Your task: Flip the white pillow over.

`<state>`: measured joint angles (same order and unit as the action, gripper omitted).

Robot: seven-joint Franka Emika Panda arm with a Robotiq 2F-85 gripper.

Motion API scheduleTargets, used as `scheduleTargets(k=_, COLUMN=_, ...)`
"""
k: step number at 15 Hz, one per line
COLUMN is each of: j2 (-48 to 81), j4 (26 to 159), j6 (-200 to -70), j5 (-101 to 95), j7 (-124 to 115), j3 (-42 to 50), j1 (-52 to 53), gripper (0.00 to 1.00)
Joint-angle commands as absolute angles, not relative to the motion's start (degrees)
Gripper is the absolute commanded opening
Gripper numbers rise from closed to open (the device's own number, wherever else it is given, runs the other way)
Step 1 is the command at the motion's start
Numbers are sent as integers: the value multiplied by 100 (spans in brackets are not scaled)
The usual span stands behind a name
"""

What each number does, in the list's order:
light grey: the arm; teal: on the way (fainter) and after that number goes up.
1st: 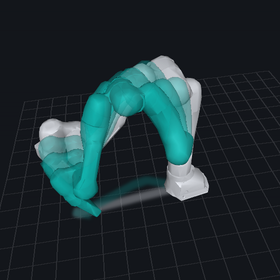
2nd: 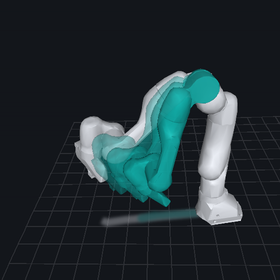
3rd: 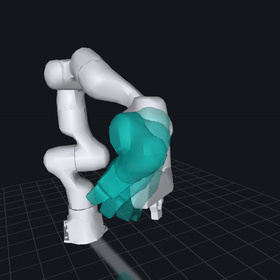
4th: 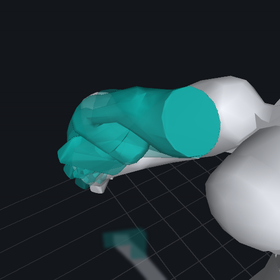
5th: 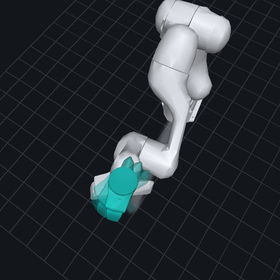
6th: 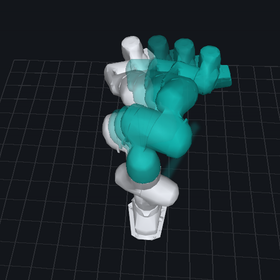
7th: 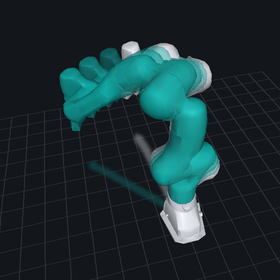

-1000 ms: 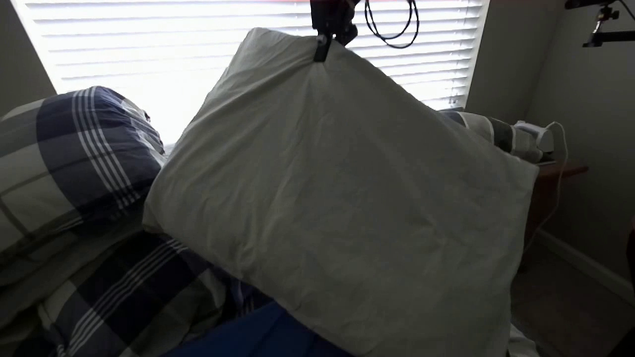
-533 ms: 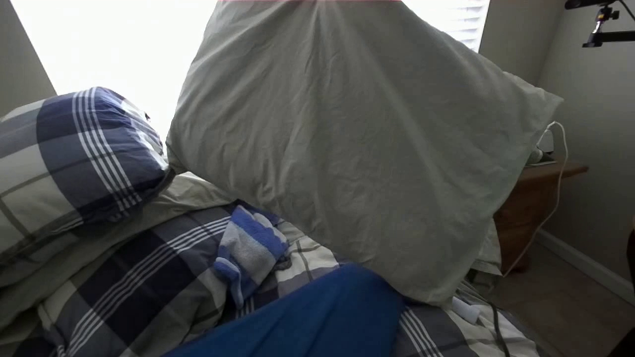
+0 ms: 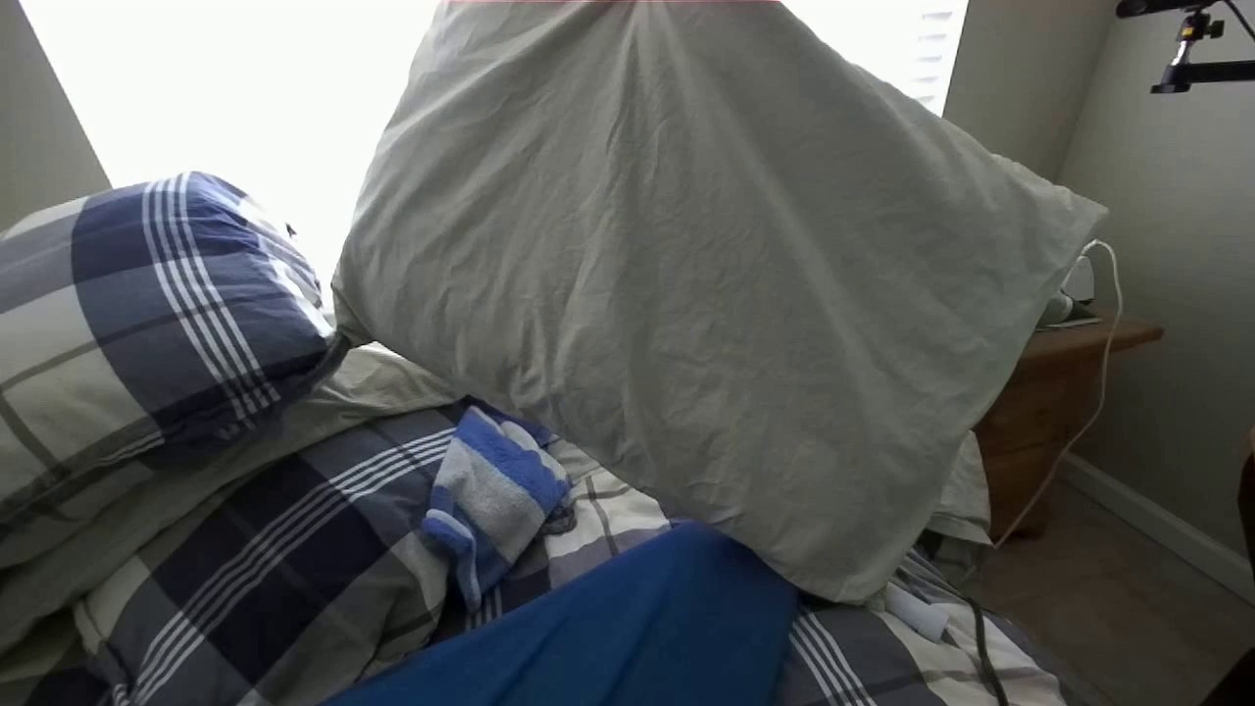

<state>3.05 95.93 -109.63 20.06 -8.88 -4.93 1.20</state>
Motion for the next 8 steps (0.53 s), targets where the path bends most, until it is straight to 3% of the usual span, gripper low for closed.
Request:
scheduleTargets(k=1, j2=273, j4=9430, j6=-11056, j5=1085, j7=-1661, j3=-383, j1=225, gripper=2)
scheduleTargets(k=8, j2=207, j4=8926, j6=-10646, j5=-901, j7=-2804, j3=-173, j1=161, gripper=2)
